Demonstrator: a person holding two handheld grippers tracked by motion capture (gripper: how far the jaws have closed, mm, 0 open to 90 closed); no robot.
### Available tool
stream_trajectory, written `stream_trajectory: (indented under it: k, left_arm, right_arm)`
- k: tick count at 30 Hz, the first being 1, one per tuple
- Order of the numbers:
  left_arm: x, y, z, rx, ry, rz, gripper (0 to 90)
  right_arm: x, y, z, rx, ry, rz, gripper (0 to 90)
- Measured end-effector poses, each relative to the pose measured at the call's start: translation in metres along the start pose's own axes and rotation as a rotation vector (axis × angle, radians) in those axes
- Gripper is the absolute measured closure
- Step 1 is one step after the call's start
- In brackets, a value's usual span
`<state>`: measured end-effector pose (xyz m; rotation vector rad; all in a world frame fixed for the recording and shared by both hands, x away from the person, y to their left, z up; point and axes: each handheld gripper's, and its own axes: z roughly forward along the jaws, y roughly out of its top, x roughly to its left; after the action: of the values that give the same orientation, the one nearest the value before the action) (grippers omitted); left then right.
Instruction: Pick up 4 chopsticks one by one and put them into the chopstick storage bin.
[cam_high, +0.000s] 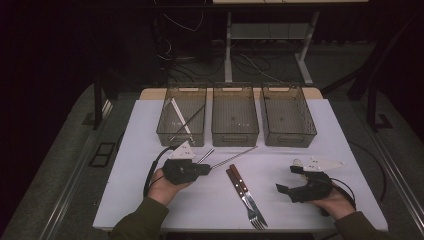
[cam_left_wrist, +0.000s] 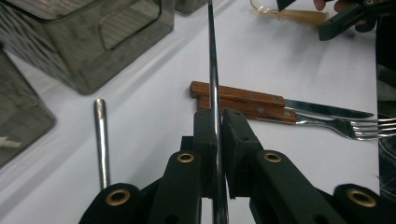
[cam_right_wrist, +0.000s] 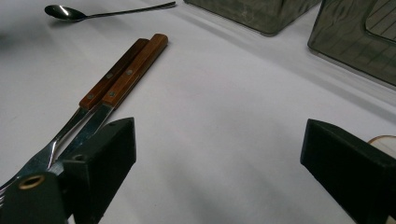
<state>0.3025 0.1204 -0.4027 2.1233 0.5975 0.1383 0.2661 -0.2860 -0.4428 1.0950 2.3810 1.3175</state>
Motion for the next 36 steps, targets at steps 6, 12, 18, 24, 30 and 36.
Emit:
stream_trajectory:
  k: [6, 12, 18, 24, 30, 36]
  left_arm:
    - [0.006, -0.001, -0.008, -0.023, 0.023, -0.016, 84.2]
    - [0.014, -0.004, -0.018, -0.048, 0.051, -0.040, 84.1]
    - [0.022, -0.006, -0.026, -0.068, 0.081, -0.060, 84.1]
    - [0.029, -0.009, -0.035, -0.078, 0.112, -0.071, 84.1]
    - [0.039, -0.011, -0.047, -0.097, 0.154, -0.089, 84.1]
    - [0.052, -0.013, -0.054, -0.095, 0.205, -0.102, 84.1]
  right_arm:
    - [0.000, 0.000, 0.000, 0.000, 0.000, -0.003, 10.3]
    - [0.000, 0.000, 0.000, 0.001, 0.000, -0.003, 10.3]
    - [0.000, 0.000, 0.000, 0.001, -0.002, -0.004, 10.2]
    - [0.000, 0.000, 0.000, 0.000, -0.002, -0.004, 10.2]
    - [0.000, 0.000, 0.000, 0.002, -0.003, -0.005, 10.2]
    - [0.000, 0.000, 0.001, 0.003, -0.007, -0.002, 10.2]
